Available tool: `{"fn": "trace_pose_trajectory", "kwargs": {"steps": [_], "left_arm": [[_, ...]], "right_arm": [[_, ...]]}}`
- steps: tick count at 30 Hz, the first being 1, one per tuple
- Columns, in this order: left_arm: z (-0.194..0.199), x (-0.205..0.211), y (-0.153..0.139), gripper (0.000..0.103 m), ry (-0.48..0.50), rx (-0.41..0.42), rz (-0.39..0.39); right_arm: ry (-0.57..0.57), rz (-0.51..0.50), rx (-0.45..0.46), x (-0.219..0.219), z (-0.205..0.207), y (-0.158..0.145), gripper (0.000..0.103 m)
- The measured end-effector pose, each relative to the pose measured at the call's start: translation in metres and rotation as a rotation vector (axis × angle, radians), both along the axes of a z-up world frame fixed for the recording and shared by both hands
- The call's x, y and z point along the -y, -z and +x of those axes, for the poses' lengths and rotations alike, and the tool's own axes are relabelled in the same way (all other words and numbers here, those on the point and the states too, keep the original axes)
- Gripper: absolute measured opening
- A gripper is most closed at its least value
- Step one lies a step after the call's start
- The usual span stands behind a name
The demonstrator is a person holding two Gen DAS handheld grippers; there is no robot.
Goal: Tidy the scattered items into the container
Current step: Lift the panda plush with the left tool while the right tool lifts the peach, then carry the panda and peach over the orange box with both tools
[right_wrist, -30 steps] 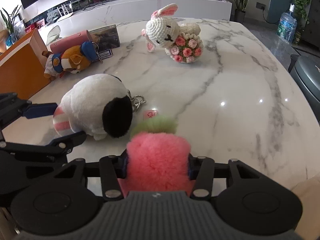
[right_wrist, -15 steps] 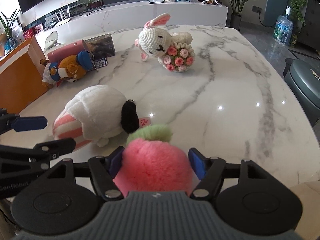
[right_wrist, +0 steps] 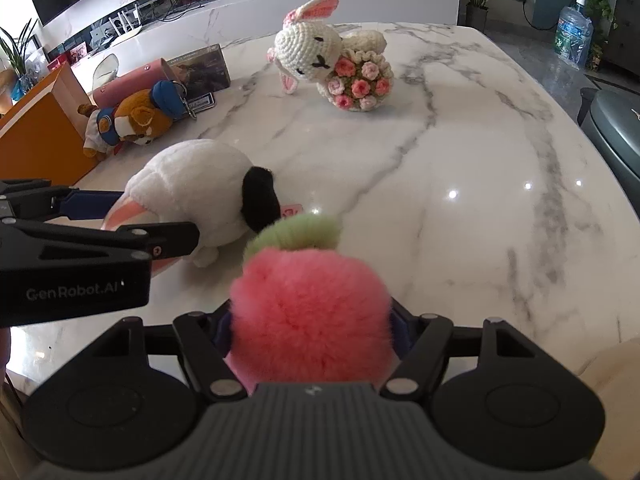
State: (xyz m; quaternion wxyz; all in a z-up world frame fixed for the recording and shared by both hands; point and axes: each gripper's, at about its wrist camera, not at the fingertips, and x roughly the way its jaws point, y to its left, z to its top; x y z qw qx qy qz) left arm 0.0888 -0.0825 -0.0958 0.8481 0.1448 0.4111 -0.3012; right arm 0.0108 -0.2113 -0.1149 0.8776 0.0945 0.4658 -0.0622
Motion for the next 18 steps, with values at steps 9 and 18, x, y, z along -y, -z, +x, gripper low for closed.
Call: {"fn": "trace_pose_trajectory", "kwargs": {"steps": [9,18], "left_arm": [[-0.005,-0.001,0.003,0.066,-0.007,0.052,-0.022],[-0.021,-0.02,-0.013,0.065,-0.063,0.091,-0.039]], "right_arm": [[-0.065,-0.096,0.037,-0.014,0.001,0.001,0.051],[-0.047,-0.115,0.073,-0.012,-0.002,-0.013,0.044]]}}
